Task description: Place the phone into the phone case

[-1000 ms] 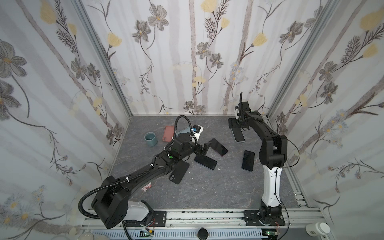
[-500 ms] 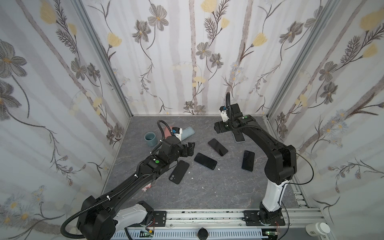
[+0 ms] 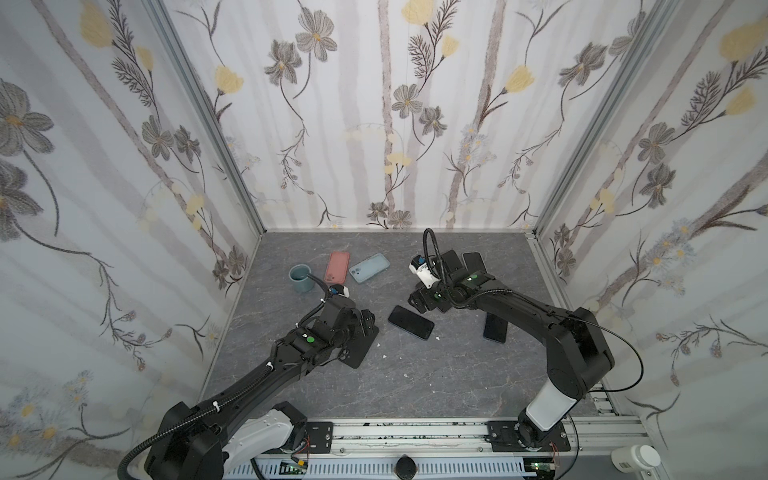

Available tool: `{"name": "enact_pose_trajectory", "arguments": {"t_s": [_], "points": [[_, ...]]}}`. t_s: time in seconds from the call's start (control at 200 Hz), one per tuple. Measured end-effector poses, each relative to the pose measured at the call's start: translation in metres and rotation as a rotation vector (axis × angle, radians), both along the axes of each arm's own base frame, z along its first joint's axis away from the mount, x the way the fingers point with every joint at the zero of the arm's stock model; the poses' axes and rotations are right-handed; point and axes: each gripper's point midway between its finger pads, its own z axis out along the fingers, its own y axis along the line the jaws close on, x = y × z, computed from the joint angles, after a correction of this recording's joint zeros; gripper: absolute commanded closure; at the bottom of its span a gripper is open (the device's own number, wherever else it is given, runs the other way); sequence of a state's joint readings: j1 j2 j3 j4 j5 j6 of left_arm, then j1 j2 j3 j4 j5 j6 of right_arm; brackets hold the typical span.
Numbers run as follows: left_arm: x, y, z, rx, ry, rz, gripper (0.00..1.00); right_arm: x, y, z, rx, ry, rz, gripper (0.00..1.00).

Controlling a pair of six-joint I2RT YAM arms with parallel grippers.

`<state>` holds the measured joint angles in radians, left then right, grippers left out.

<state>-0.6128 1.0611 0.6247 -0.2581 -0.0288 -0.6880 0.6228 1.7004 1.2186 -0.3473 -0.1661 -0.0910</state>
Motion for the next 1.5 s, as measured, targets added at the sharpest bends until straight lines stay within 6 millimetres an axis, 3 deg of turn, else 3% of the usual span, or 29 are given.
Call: {"name": "enact_pose_trajectory", "arguments": {"t_s": [0.19, 0.39, 0.789, 1.499], "points": [[-0.019, 0.007, -0.033, -0.044, 0.104, 0.060, 0.12, -0.017, 0.013, -0.025, -0.047, 0.006, 0.110, 0.08], [-0.030, 0.014, -0.046, -0.095, 0.145, 0.114, 0.12, -0.028, 0.016, -0.048, -0.120, 0.019, 0.189, 0.07], [-0.032, 0.019, -0.039, -0.124, 0.121, 0.145, 0.13, -0.035, 0.009, -0.076, -0.247, 0.047, 0.274, 0.02], [-0.027, 0.022, -0.031, -0.101, 0.082, 0.136, 0.12, -0.041, 0.009, -0.105, -0.370, 0.127, 0.329, 0.05]]}}
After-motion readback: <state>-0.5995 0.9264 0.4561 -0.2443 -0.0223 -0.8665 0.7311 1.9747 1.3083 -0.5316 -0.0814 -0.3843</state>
